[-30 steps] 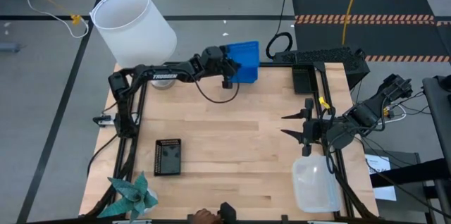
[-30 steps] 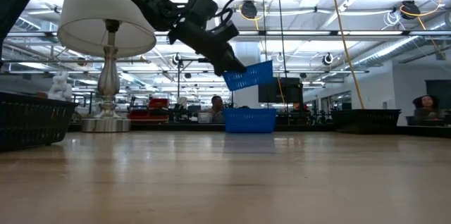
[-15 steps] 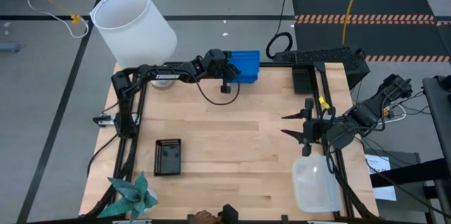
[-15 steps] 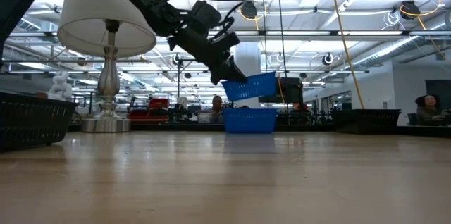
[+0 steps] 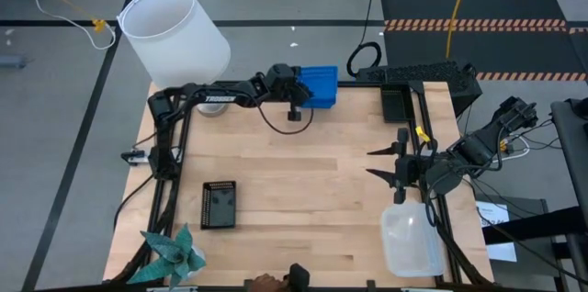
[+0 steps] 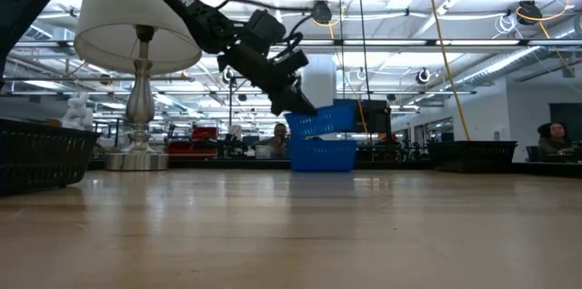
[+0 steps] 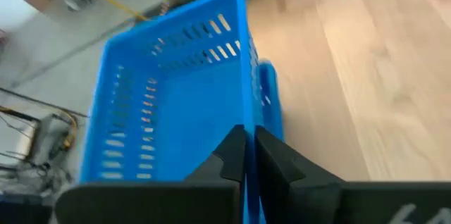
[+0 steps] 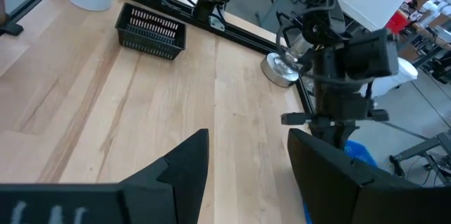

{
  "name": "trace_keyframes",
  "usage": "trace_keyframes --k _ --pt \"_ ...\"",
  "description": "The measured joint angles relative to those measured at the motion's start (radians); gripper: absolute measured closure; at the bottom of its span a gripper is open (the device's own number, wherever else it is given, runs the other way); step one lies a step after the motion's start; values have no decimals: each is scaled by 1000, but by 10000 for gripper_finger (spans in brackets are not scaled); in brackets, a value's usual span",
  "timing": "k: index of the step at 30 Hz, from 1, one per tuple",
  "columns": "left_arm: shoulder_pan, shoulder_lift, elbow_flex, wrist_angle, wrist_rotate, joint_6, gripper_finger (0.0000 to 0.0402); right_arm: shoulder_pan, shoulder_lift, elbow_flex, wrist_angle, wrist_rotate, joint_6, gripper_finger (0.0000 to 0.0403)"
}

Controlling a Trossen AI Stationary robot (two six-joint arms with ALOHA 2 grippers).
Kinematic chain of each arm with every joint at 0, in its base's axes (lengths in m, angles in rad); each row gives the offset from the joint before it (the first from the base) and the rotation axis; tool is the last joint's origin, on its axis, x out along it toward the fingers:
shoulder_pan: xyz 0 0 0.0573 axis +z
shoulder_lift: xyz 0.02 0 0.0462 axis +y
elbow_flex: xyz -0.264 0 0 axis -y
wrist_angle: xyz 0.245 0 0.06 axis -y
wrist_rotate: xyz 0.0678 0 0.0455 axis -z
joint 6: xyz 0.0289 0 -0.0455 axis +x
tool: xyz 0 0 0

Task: Stack baskets by color
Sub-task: Stack the bottom blue bin on top of the top blue bin

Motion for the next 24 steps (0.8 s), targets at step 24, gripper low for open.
trace_keyframes --k 24 --pt "14 30 0 -8 -24 -37 371 0 0 0 1 0 0 216"
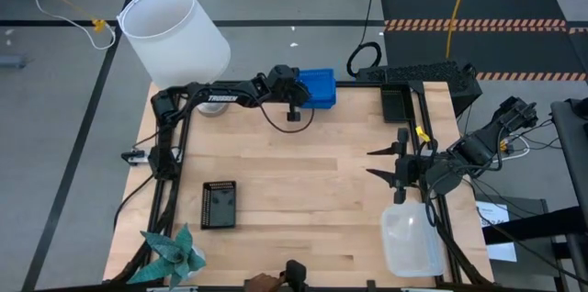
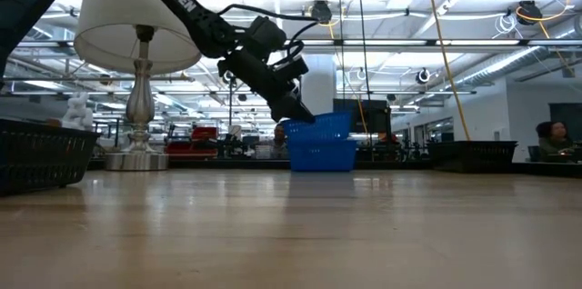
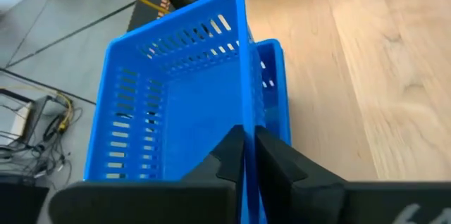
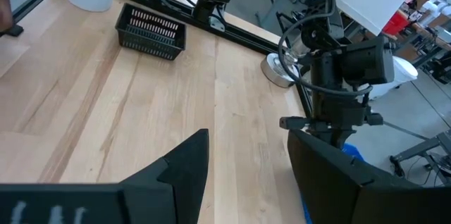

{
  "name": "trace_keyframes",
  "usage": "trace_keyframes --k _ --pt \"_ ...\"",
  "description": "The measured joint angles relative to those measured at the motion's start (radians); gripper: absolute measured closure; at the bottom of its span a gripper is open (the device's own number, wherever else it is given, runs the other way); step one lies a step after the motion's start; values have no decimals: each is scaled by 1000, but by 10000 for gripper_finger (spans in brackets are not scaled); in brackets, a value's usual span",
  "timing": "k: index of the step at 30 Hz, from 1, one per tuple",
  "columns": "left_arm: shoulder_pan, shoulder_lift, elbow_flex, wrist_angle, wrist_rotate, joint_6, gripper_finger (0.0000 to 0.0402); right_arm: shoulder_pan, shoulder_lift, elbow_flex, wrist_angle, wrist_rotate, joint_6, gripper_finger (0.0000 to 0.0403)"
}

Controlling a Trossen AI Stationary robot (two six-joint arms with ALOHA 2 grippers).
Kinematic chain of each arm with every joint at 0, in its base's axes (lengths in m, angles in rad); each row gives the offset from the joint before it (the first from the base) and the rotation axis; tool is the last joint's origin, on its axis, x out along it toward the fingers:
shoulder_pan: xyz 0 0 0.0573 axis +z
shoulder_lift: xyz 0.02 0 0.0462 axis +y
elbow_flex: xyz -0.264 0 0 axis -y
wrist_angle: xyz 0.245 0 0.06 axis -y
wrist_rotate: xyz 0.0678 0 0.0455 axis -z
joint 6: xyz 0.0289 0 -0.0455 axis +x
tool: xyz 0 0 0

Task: Stack baskets by color
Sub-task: Stack the bottom blue bin on top of the top blue bin

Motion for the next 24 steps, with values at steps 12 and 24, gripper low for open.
trace_keyframes --k 12,24 --pt "1 0 0 -46 -23 -19 386 0 0 0 0 0 0 216" --pt "1 0 0 -42 -46 -49 361 0 0 0 -1 0 0 216"
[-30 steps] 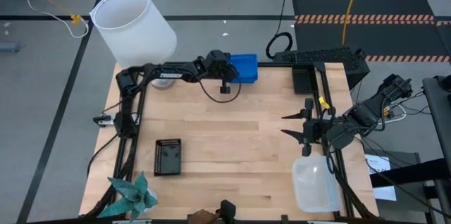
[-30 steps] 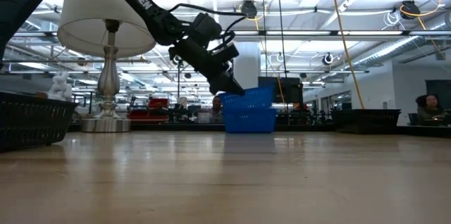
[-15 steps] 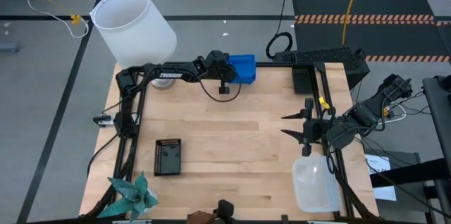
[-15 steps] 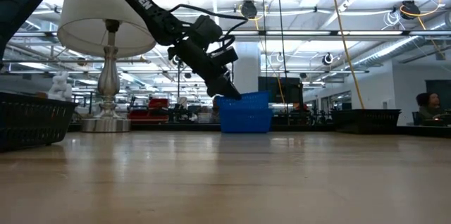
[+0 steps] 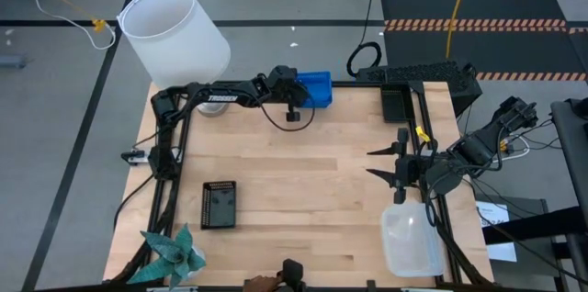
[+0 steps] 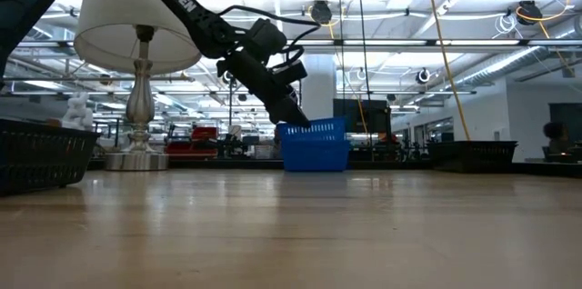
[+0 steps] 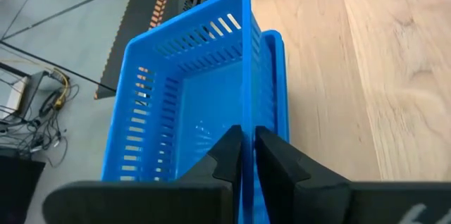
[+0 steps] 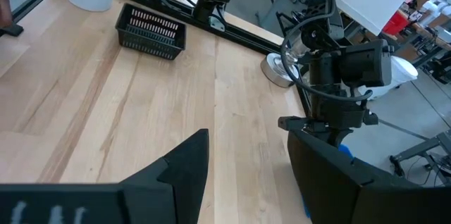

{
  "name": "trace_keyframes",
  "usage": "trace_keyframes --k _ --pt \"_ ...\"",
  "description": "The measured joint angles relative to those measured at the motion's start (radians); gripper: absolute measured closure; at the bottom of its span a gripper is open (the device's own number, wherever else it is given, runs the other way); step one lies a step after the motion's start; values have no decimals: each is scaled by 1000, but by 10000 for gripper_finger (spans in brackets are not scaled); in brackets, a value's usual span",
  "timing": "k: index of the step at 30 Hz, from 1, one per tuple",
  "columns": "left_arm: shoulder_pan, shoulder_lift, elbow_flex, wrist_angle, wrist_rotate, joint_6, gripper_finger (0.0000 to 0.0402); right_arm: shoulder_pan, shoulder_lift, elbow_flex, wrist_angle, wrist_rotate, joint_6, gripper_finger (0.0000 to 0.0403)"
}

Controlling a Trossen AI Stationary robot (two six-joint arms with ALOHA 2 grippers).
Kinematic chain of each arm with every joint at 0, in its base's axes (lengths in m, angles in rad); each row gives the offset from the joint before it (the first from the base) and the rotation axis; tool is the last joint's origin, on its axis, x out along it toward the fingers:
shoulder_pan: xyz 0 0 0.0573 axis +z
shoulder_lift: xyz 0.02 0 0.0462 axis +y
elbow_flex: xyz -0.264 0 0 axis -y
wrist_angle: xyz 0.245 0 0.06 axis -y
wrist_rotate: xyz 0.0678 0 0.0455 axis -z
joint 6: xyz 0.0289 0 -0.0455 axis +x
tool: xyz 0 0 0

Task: Stack baskets by color
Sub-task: Stack the bottom blue bin on top of the top blue bin

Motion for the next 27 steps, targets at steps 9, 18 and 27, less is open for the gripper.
trace_keyframes --k 9,18,27 --pt "0 0 0 0 -4 0 360 0 0 0 0 0 0 216" --pt "0 0 0 4 -44 -24 309 0 0 0 0 0 0 216" --pt "-7 0 0 13 -61 -60 253 0 0 0 -1 0 0 216"
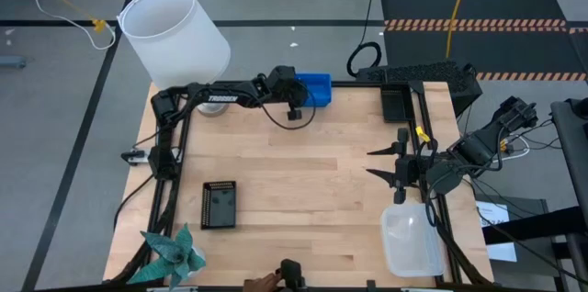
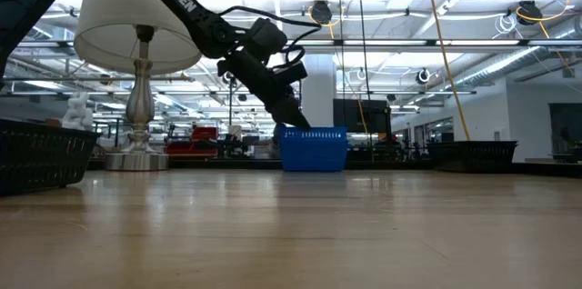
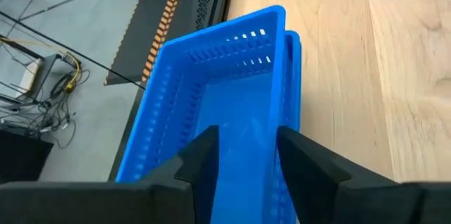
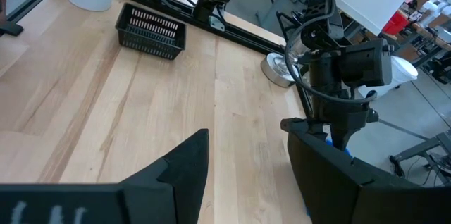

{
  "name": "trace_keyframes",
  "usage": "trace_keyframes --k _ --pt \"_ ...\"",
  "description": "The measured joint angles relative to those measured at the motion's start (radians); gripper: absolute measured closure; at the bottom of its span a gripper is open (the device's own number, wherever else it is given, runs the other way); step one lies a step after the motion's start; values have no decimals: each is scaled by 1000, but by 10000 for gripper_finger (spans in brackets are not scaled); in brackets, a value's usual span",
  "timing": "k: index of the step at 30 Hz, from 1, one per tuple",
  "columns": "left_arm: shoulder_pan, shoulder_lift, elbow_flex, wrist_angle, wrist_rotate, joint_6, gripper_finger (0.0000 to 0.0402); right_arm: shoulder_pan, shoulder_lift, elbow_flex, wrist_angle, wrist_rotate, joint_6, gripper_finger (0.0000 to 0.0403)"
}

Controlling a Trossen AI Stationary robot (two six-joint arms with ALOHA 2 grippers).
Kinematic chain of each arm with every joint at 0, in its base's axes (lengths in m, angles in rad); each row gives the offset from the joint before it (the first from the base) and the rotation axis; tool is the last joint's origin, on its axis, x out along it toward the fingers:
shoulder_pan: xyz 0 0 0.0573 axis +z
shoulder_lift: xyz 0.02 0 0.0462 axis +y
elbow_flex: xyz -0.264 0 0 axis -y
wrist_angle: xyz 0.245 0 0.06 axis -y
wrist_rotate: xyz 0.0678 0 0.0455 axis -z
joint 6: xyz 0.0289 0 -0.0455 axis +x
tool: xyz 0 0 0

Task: Stack baskets by color
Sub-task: Stack the bottom blue bin on top of the top blue bin, then stack the bottom black bin on top of the top black bin

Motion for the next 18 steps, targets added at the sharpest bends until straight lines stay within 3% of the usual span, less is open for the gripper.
trace_keyframes --k 9,18 --pt "-6 -10 3 -9 2 -47 252 0 0 0 0 0 0 216" --pt "-18 -78 27 -129 21 -103 252 0 0 0 -4 0 0 216"
